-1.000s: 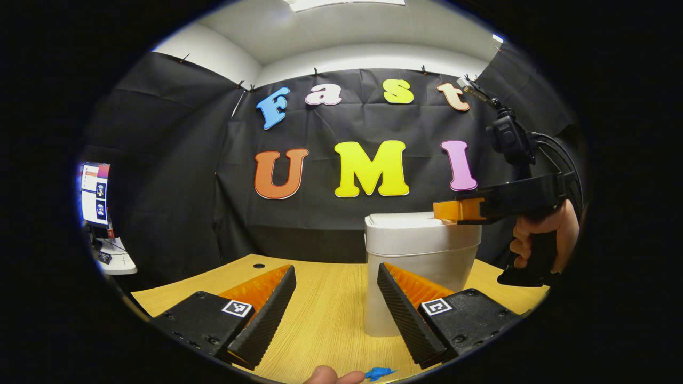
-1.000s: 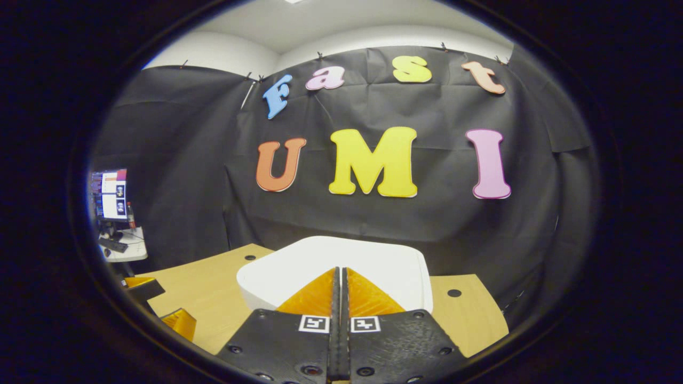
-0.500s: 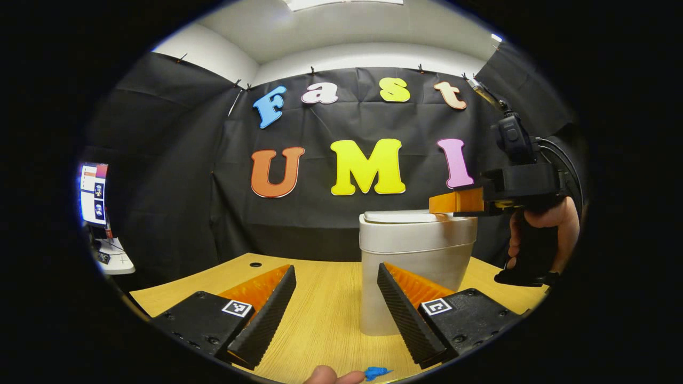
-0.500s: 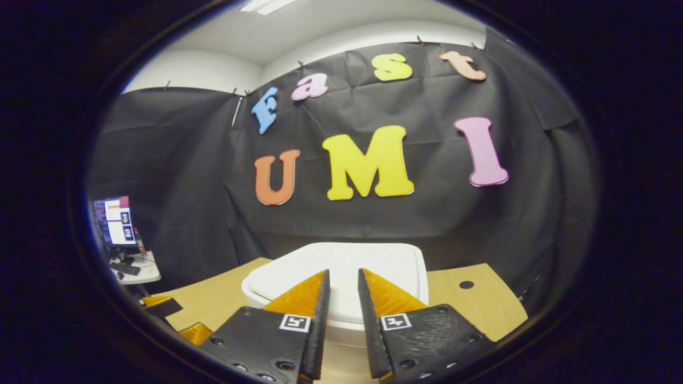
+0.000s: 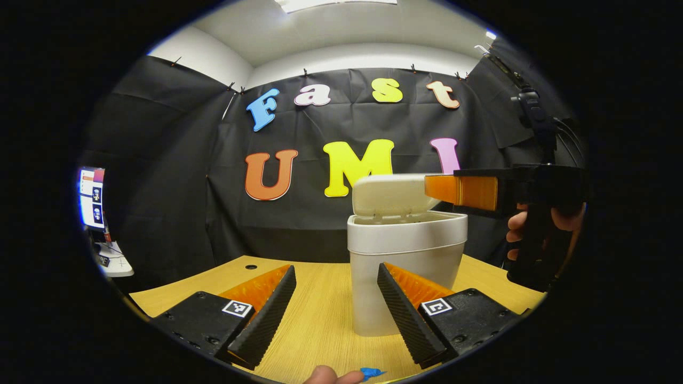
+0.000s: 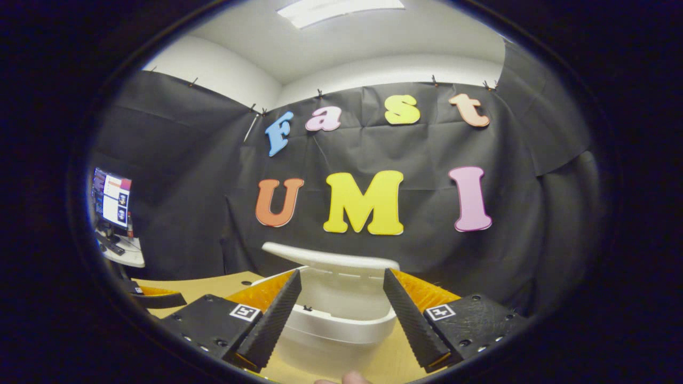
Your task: Press the lid of the desktop garbage bin to open it, pick up the crumpled paper on the desktop and throw it into the bin, then pick up the pop can on the desktop and drop it into the bin, and finally close the garbage bin lid.
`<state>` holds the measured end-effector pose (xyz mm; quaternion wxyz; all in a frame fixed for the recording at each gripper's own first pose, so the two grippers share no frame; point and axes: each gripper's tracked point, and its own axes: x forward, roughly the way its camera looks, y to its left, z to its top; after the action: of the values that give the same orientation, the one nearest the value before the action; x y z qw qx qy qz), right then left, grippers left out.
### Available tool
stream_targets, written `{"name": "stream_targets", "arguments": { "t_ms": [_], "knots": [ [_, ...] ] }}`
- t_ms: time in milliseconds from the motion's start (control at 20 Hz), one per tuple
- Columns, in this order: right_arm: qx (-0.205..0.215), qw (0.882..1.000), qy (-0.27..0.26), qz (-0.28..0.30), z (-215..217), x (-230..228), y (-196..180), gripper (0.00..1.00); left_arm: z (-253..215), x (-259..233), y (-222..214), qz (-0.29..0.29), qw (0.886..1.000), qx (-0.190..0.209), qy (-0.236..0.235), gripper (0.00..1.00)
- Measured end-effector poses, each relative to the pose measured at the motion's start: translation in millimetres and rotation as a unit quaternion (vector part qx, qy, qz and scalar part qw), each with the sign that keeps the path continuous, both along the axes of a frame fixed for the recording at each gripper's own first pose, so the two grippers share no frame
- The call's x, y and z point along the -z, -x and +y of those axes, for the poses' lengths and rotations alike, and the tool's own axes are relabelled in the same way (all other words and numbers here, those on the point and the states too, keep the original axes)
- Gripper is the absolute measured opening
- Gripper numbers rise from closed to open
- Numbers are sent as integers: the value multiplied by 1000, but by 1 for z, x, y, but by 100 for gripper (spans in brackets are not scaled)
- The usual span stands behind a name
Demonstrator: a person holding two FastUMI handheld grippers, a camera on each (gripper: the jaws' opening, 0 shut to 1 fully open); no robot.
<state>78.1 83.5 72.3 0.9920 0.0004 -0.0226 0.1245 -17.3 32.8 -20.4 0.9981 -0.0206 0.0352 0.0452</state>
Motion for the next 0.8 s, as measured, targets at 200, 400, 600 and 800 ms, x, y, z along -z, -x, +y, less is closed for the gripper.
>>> {"name": "stream_targets", "arguments": {
  "t_ms": [200,400,600,800],
  "knots": [
    [18,1000,-8,-3,-21,5,15,96,-5,5,0,2,1000,8,6,99],
    [34,999,-27,-3,-46,16,36,95,-19,16,1,11,999,30,23,99],
    [62,998,-32,-3,-75,27,52,96,-26,29,4,24,999,43,18,99],
    [78,996,-35,-1,-94,38,66,95,-36,43,13,38,998,56,17,99]
  ]
}}
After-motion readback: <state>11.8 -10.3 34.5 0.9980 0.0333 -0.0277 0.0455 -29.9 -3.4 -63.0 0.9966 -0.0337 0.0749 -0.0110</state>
